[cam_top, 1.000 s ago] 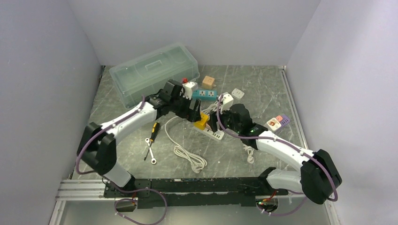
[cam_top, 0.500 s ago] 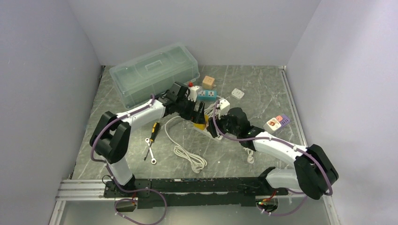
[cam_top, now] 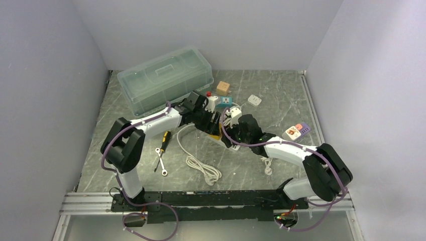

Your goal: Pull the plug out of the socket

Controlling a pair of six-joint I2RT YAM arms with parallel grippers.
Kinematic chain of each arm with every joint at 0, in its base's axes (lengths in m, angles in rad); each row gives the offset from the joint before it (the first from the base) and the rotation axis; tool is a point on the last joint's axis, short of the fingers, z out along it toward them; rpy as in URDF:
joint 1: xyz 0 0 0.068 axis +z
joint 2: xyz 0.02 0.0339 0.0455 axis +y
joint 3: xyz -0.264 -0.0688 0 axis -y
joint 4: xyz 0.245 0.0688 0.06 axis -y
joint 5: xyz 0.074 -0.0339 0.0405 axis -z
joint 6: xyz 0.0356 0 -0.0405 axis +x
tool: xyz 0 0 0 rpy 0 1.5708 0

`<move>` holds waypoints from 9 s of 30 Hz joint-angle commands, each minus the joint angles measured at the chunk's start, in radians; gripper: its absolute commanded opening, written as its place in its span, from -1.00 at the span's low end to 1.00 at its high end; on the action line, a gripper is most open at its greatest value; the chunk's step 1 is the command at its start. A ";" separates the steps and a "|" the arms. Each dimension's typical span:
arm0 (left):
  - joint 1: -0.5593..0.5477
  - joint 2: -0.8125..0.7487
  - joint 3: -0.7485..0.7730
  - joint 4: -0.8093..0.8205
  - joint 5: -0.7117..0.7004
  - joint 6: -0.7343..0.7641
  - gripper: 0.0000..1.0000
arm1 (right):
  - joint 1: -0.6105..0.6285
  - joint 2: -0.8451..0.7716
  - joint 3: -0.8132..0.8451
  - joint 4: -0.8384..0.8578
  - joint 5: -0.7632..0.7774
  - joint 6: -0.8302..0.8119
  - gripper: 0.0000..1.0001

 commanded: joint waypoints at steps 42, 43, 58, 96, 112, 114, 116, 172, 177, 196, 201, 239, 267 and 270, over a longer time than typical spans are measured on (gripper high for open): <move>-0.034 0.048 0.067 -0.068 -0.122 0.055 -0.15 | 0.118 -0.036 -0.024 0.086 0.226 0.040 -0.95; -0.035 0.050 0.066 -0.068 -0.119 0.057 -0.16 | 0.102 -0.035 -0.017 0.077 0.203 0.048 -0.96; -0.043 0.073 0.081 -0.088 -0.110 0.070 -0.22 | 0.033 -0.019 0.018 0.037 0.100 0.111 -1.00; -0.054 0.116 0.099 -0.119 -0.137 0.078 -0.28 | 0.201 -0.020 0.035 -0.029 0.447 0.061 -1.00; -0.055 0.107 0.099 -0.122 -0.145 0.083 -0.29 | 0.104 -0.026 0.051 -0.042 0.293 0.086 -1.00; -0.055 0.108 0.098 -0.120 -0.142 0.082 -0.29 | 0.102 -0.043 0.048 -0.041 0.298 0.083 -1.00; -0.057 0.109 0.100 -0.122 -0.140 0.083 -0.29 | 0.101 -0.060 0.047 -0.039 0.288 0.076 -1.00; -0.008 -0.208 0.034 -0.115 -0.305 0.071 0.99 | -0.475 0.471 0.592 -0.322 -0.136 0.290 -0.53; -0.008 -0.201 0.034 -0.114 -0.301 0.069 0.99 | -0.491 0.496 0.594 -0.333 -0.126 0.297 -0.19; 0.049 -0.161 0.035 -0.112 -0.236 -0.001 0.99 | -0.503 0.298 0.498 -0.333 -0.014 0.264 0.64; 0.101 -0.164 0.023 -0.092 -0.167 -0.070 0.99 | -0.441 0.080 0.365 -0.215 -0.165 0.165 0.71; 0.106 -0.214 0.007 -0.094 -0.197 -0.071 0.99 | 0.055 0.163 0.378 -0.252 0.027 -0.183 0.91; 0.106 -0.031 0.023 -0.088 -0.058 -0.171 0.96 | 0.069 0.091 0.211 -0.040 0.160 0.028 -1.00; 0.106 0.006 0.032 -0.084 -0.046 -0.187 0.96 | 0.070 0.051 0.157 0.030 0.151 0.037 -1.00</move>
